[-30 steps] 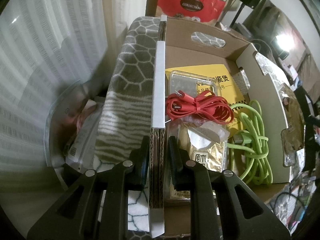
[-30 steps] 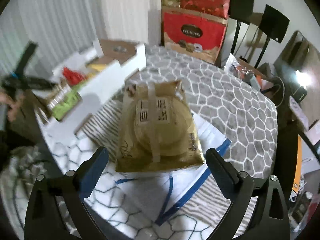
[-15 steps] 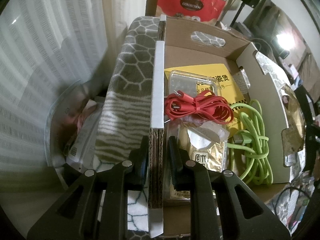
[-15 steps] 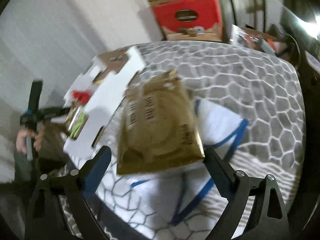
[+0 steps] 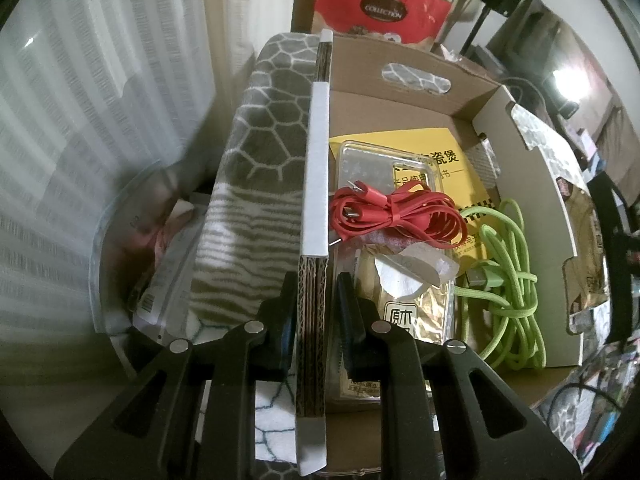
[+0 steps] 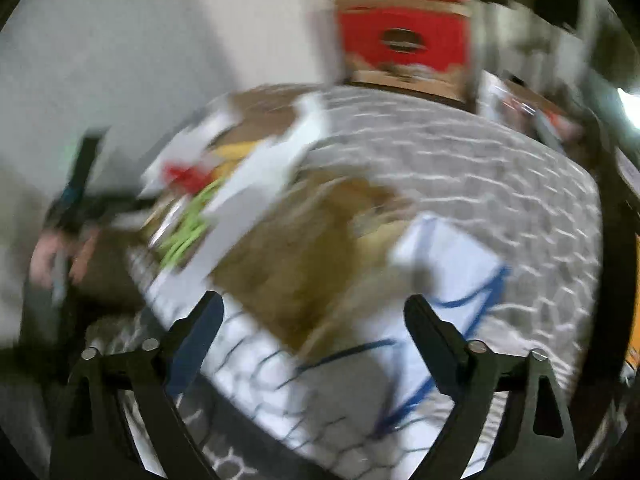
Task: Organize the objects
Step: 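Carry the brown-gold parcel toward the box with the right tool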
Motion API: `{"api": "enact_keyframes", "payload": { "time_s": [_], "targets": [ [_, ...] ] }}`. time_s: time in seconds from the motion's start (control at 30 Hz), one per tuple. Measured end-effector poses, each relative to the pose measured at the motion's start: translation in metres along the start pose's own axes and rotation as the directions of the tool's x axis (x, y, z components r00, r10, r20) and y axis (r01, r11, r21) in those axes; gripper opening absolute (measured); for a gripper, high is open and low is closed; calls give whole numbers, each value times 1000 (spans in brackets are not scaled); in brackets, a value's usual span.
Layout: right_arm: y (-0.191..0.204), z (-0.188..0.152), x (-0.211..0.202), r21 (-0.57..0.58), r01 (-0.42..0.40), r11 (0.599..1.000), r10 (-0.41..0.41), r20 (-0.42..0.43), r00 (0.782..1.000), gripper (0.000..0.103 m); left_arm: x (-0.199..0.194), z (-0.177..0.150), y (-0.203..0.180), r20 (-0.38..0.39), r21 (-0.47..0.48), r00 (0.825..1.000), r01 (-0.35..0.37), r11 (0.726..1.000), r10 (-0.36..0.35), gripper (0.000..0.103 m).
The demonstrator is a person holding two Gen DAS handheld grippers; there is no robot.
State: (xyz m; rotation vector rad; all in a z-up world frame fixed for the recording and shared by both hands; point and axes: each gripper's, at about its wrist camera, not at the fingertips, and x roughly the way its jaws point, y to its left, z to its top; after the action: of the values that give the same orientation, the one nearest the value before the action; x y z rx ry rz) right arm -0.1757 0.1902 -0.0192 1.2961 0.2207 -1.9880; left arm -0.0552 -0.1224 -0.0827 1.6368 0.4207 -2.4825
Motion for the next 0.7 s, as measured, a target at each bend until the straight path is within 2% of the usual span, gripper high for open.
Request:
{"api": "enact_keyframes", "payload": {
  "time_s": [0.1,0.27,0.47,0.57,0.63,0.7],
  "targets": [
    [-19,21,7,67,79,995,-79,-11,997,86,0,0,0,-2,0,1000,-1,1000,1,16],
    [-26,56,30,84,92,992,-87,-56,995,85,0,0,-1,-1,-1,1000,-1,1000,1,16],
    [-16,75,56,36,135,990,-129,-131,983,84,0,1,-2,-3,-3,1000,0,1000,0,16],
    [-19,78,66,59,152,987,-140,-177,974,72,-1,2,-2,-3,-2,1000,-1,1000,1,16],
    [-22,78,71,73,148,986,-131,-198,971,57,0,2,-2,-3,-2,1000,0,1000,0,16],
    [-23,77,72,84,141,987,-120,-211,970,48,0,2,-2,-3,-3,1000,1,1000,-1,16]
  ]
}}
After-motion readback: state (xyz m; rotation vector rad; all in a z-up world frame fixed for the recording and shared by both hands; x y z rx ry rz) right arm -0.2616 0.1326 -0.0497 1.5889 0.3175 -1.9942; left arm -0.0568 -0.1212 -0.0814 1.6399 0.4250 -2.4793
